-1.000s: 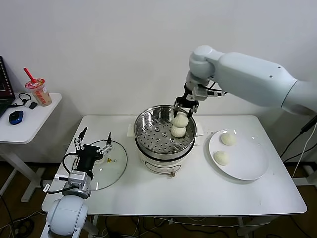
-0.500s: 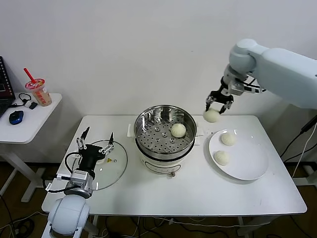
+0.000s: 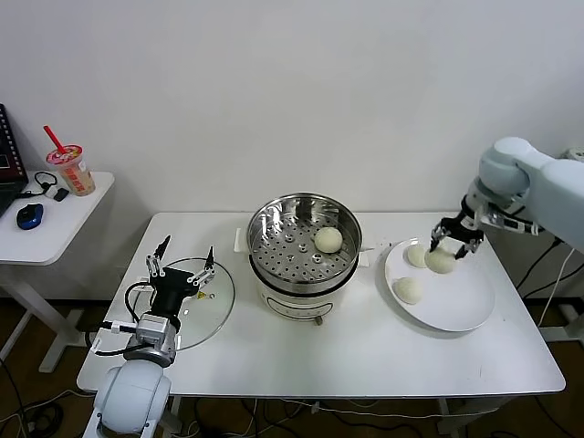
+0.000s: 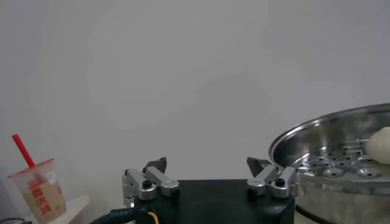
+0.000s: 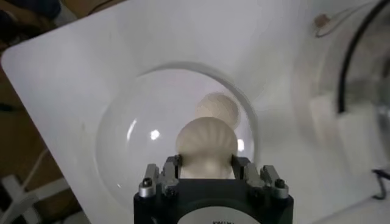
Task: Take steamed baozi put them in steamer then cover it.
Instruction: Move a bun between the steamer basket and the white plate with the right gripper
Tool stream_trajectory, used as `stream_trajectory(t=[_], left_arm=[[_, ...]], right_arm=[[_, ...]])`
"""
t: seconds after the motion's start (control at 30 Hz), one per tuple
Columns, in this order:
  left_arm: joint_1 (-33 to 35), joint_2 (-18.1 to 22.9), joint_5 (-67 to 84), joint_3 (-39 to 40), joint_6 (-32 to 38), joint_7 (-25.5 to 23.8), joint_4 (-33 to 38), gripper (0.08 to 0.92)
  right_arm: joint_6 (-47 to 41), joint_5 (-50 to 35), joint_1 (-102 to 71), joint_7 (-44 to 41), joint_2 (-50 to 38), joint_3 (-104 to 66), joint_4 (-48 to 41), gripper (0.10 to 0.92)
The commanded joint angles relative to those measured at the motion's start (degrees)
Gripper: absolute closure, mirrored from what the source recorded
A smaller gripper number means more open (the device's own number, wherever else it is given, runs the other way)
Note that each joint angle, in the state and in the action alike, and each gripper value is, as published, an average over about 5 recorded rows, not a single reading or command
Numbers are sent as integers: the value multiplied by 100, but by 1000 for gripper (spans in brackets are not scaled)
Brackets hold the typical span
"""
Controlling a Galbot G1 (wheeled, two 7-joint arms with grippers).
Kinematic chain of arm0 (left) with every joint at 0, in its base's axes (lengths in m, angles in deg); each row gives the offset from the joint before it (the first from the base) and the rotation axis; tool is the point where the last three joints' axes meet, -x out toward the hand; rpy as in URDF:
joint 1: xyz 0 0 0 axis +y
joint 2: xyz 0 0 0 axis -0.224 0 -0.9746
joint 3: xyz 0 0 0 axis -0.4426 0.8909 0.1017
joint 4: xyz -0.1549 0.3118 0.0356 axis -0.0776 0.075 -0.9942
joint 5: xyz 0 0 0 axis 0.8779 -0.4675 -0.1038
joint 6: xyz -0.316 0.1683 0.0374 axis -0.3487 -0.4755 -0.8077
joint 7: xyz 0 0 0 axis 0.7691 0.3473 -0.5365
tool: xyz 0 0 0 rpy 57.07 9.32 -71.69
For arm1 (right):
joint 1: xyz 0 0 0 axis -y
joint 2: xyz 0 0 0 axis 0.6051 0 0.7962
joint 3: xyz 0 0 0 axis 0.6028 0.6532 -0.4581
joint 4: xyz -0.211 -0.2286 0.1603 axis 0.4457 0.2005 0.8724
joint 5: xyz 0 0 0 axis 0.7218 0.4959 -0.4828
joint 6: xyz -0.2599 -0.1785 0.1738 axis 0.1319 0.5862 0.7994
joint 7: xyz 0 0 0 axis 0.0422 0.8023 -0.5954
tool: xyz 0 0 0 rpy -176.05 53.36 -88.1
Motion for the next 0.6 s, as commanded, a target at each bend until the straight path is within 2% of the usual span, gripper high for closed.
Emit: stream_trajectory(t=[0.03, 0.33, 0.6], left_arm=[[62, 56, -99, 43, 18, -5, 3, 177], [125, 78, -143, 23, 44, -7, -9, 177], [116, 81, -147, 4, 45, -6, -26, 177]], right_arm=[[31, 1047, -1927, -15, -562, -1462, 54, 457], [388, 1901, -2632, 1, -177, -2437, -337, 457], [440, 2167, -2724, 15, 86, -2519, -481, 457]])
